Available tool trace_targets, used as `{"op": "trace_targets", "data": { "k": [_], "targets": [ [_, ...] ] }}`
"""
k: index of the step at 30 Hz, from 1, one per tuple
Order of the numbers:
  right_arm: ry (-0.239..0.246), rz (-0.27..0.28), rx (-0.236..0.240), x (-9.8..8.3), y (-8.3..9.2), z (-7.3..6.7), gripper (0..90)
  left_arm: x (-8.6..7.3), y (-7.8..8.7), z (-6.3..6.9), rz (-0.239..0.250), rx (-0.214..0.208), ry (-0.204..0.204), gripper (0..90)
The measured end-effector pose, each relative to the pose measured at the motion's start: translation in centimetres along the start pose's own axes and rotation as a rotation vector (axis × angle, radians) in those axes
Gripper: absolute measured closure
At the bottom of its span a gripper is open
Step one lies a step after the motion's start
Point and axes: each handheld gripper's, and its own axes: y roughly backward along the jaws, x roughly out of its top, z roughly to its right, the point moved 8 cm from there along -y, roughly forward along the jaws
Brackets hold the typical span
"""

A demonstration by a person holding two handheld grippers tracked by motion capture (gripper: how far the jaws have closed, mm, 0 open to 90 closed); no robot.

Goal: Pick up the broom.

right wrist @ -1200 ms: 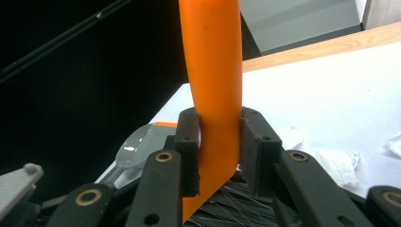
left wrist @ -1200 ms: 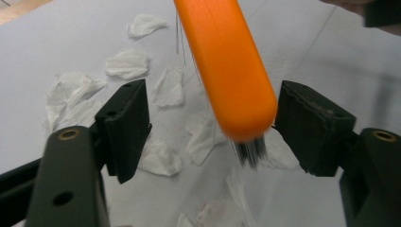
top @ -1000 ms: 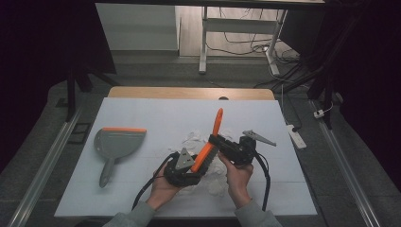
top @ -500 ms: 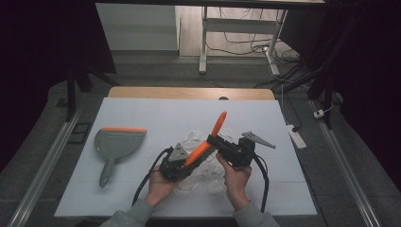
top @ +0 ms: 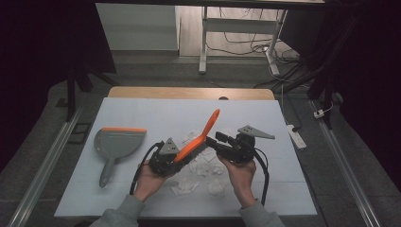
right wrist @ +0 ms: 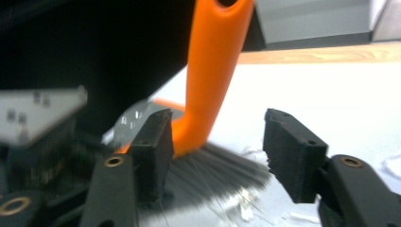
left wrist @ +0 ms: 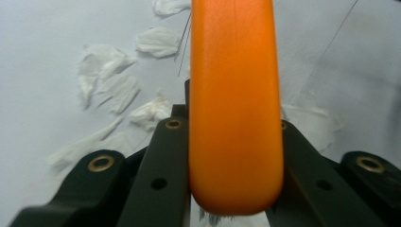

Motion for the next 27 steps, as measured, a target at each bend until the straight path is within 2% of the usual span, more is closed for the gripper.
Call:
{"op": "trace_targets", "data": {
  "k": [5,6,7,10,17,18,21,23,27],
  "targets": [
    [0.169,-0.119,0.017,0.6,0.9,-0.8,39.7,0.2,1.6,-0.4,-0.04,-0.023,-0.034,80.1],
    [0.192,-0.131,0.015,0.7,1.1,-0.9,39.7,0.2,1.6,-0.4,-0.04,-0.023,-0.034,80.1],
    [0.214,-0.136,0.019,0.8,1.3,-1.0,39.9,0.1,1.9,-0.5,-0.071,-0.028,-0.056,80.1],
    [0.275,-0.205,0.03,0.6,1.6,-1.1,39.6,0.0,2.0,-0.4,-0.103,-0.046,-0.068,80.1],
    [0.402,-0.262,0.065,0.5,2.5,-2.0,39.3,-0.6,1.6,-0.4,-0.159,-0.051,-0.079,80.1],
    [0.423,-0.268,0.064,0.5,2.6,-2.1,38.8,-0.8,1.5,-0.3,-0.181,-0.054,-0.09,80.0],
    [0.49,-0.296,0.067,0.4,2.8,-2.7,38.0,-0.9,1.3,-0.1,-0.2,-0.054,-0.1,80.1],
    [0.532,-0.318,0.074,0.2,2.8,-3.2,37.0,-1.1,1.1,0.2,-0.239,-0.047,-0.137,80.1],
    [0.627,-0.365,0.061,-0.5,2.4,-4.0,35.8,-1.3,0.7,0.9,-0.28,-0.053,-0.182,80.1]
  ]
}}
